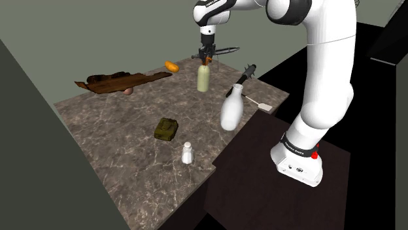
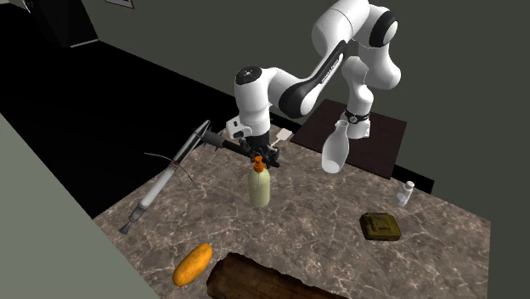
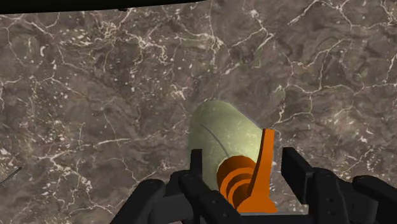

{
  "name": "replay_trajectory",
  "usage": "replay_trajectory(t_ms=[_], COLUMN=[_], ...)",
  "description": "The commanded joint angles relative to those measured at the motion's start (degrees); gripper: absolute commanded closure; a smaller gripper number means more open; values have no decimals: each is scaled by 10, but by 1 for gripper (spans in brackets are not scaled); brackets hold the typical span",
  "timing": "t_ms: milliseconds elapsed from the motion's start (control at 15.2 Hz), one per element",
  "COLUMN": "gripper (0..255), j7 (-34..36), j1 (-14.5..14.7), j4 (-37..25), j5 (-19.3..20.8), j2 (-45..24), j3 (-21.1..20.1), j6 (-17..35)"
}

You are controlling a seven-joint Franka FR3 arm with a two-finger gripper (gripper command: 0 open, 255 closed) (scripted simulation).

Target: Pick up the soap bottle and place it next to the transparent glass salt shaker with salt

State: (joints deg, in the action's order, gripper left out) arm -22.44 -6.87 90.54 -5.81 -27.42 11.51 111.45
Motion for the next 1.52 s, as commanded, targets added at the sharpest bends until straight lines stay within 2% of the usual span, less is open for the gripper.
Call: replay_trajectory(t_ms=[0,528,1452], gripper=[255,255,255], j7=[0,0,5], j1=[0,0,0], j4=[0,0,-67], j5=[0,0,7], j2=[0,0,28], j3=[0,0,4], j6=[0,0,-94])
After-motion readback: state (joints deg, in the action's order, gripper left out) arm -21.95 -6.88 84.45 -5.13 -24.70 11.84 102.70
